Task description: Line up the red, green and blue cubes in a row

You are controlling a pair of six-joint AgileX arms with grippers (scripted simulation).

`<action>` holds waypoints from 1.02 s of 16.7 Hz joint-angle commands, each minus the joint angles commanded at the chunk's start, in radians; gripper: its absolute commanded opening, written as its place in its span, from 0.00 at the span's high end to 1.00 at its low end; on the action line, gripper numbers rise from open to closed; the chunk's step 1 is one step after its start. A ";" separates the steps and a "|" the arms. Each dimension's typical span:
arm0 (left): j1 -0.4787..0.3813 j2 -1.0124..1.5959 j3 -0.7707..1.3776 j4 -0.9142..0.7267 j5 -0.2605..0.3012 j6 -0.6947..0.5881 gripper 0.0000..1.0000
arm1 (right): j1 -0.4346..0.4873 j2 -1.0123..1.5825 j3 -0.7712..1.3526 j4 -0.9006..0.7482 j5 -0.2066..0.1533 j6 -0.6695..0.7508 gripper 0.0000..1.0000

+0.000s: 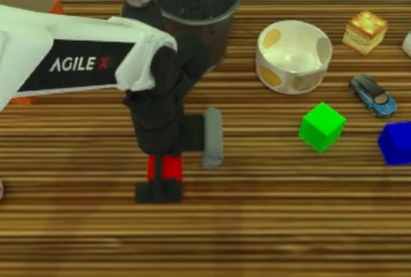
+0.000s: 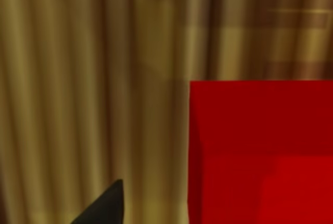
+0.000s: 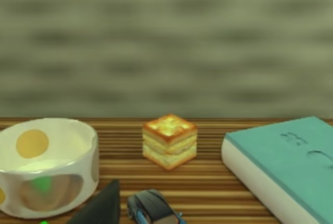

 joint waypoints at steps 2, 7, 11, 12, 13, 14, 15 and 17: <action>0.007 -0.024 0.038 -0.064 0.000 -0.002 0.00 | 0.000 0.000 0.000 0.000 0.000 0.000 0.00; 0.018 -0.083 0.121 -0.205 0.000 0.000 0.00 | 0.000 0.000 0.000 0.000 0.000 0.000 0.00; 0.013 -0.081 0.121 -0.206 0.000 0.000 0.00 | 0.000 0.000 0.000 0.000 0.000 0.000 0.00; 0.013 -0.081 0.121 -0.206 0.000 0.000 0.00 | 0.000 0.000 0.000 0.000 0.000 0.000 0.00; 0.017 -0.090 0.114 -0.201 -0.001 -0.003 0.00 | 0.003 0.010 0.010 -0.007 -0.001 -0.002 0.00; 0.025 -0.108 0.097 -0.190 -0.002 -0.011 0.00 | 0.008 0.030 0.030 -0.021 -0.002 -0.007 0.00; 0.038 -0.136 0.074 -0.174 -0.004 -0.022 0.00 | 0.015 0.062 0.060 -0.041 -0.003 -0.014 0.00; 0.077 -0.220 0.004 -0.126 -0.008 -0.059 0.00 | 0.034 0.156 0.152 -0.100 -0.004 -0.034 0.00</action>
